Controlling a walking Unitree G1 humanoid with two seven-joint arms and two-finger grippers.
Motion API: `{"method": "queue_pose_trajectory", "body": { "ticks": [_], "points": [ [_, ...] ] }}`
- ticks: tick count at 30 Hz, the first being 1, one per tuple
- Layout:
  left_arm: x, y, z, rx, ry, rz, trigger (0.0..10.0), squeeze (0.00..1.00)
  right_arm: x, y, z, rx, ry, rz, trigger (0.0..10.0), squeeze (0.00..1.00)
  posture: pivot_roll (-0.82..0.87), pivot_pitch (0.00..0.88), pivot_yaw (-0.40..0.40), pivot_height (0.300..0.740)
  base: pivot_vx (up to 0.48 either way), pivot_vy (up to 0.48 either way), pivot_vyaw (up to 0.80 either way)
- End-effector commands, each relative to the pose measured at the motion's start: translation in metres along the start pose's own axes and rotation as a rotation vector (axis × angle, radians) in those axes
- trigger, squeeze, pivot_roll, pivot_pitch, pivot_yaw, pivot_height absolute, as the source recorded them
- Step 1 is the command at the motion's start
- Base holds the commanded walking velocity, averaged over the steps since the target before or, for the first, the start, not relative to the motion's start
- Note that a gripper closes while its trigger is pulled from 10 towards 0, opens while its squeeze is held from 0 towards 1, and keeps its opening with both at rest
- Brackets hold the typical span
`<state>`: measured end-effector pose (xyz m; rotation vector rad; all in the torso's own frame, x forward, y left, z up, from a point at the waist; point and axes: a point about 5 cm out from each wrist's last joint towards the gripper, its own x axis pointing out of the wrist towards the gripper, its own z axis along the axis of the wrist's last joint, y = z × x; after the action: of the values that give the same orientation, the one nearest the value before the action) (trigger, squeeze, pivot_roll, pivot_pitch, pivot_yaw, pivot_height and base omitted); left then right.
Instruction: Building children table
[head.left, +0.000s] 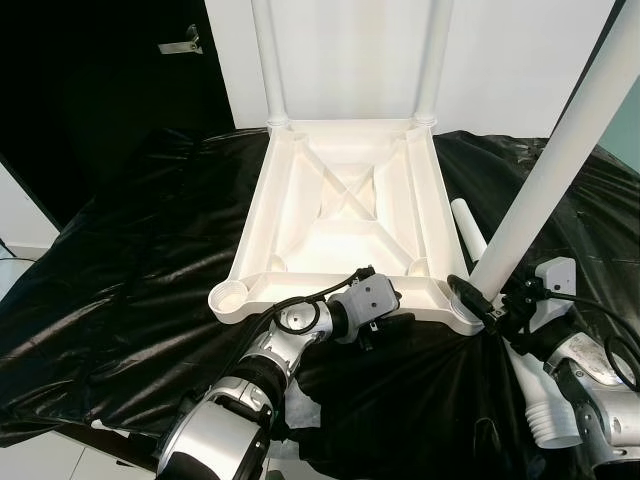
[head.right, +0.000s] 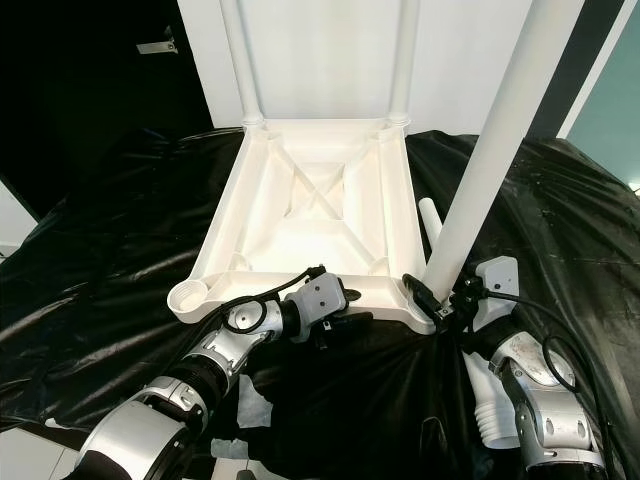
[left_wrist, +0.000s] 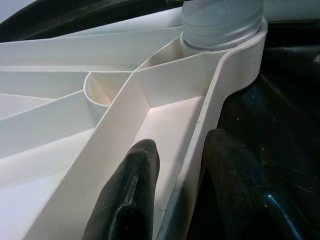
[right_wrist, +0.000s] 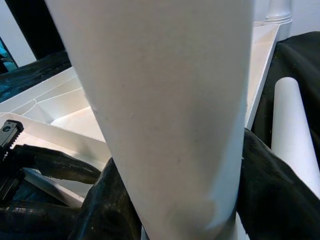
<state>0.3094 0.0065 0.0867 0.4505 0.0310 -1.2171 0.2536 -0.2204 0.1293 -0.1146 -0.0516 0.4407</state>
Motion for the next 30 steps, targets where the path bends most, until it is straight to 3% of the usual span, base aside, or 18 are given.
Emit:
{"method": "queue_pose_trajectory", "body": {
  "ticks": [1, 6, 9, 11, 16, 25, 26, 27, 28, 29, 30],
  "points": [
    [-0.002, -0.013, -0.023, -0.078, 0.087, 0.039, 10.0, 0.0, -0.003, 0.004, 0.0, 0.035, -0.009, -0.015, 0.0, 0.0, -0.1, 0.0, 0.007, 0.74, 0.0, 0.0, 0.0],
    [-0.003, -0.012, -0.023, -0.074, 0.09, 0.037, 10.0, 0.0, -0.008, 0.016, -0.011, 0.051, 0.021, -0.105, 0.0, 0.0, -0.11, 0.0, 0.012, 0.74, 0.0, 0.0, 0.0],
    [-0.001, -0.012, -0.021, -0.065, 0.088, 0.025, 10.0, 0.0, -0.014, 0.037, -0.014, 0.033, -0.033, -0.361, 0.0, 0.0, -0.11, 0.0, 0.023, 0.74, 0.0, 0.0, 0.0],
    [-0.001, -0.012, -0.02, -0.064, 0.087, 0.022, 10.0, 0.0, -0.016, 0.042, -0.015, 0.028, -0.047, -0.424, 0.0, 0.0, -0.11, 0.0, 0.023, 0.74, 0.0, 0.0, 0.0],
    [-0.002, -0.011, -0.021, -0.064, 0.088, 0.022, 10.0, 0.0, -0.019, 0.039, -0.019, 0.034, -0.047, -0.589, 0.0, 0.0, -0.1, 0.0, 0.028, 0.74, 0.0, 0.0, 0.0],
    [-0.004, -0.012, -0.023, -0.064, 0.094, 0.02, 10.0, 0.0, -0.014, 0.037, -0.02, 0.026, -0.026, -0.6, 0.0, 0.0, -0.1, 0.0, 0.031, 0.74, 0.0, 0.0, 0.0],
    [-0.003, -0.012, -0.023, -0.063, 0.095, 0.02, 10.0, 0.0, -0.011, 0.038, -0.022, 0.022, -0.015, -0.559, 10.0, 0.0, -0.1, 0.0, 0.028, 0.74, 0.0, 0.0, 0.0],
    [-0.003, -0.012, -0.023, -0.063, 0.094, 0.021, 10.0, 0.0, -0.009, 0.041, -0.022, 0.028, -0.016, -0.504, 10.0, 0.24, -0.1, 0.0, 0.025, 0.74, 0.0, 0.0, 0.0],
    [-0.003, -0.012, -0.023, -0.063, 0.094, 0.021, 10.0, 0.0, -0.009, 0.041, -0.022, 0.028, -0.016, -0.504, 10.0, 0.24, -0.1, 0.0, 0.025, 0.74, 0.0, 0.0, 0.0],
    [-0.003, -0.012, -0.022, -0.064, 0.093, 0.022, 10.0, 0.0, -0.007, 0.044, -0.022, 0.034, -0.016, -0.457, 10.0, 1.0, -0.1, 0.0, 0.023, 0.74, 0.0, 0.0, 0.0],
    [-0.002, -0.012, -0.022, -0.064, 0.092, 0.023, 10.0, 0.0, -0.005, 0.045, -0.022, 0.035, -0.02, -0.427, 10.0, 1.0, -0.11, 0.0, 0.022, 0.74, 0.0, 0.0, 0.0]
  ]
}}
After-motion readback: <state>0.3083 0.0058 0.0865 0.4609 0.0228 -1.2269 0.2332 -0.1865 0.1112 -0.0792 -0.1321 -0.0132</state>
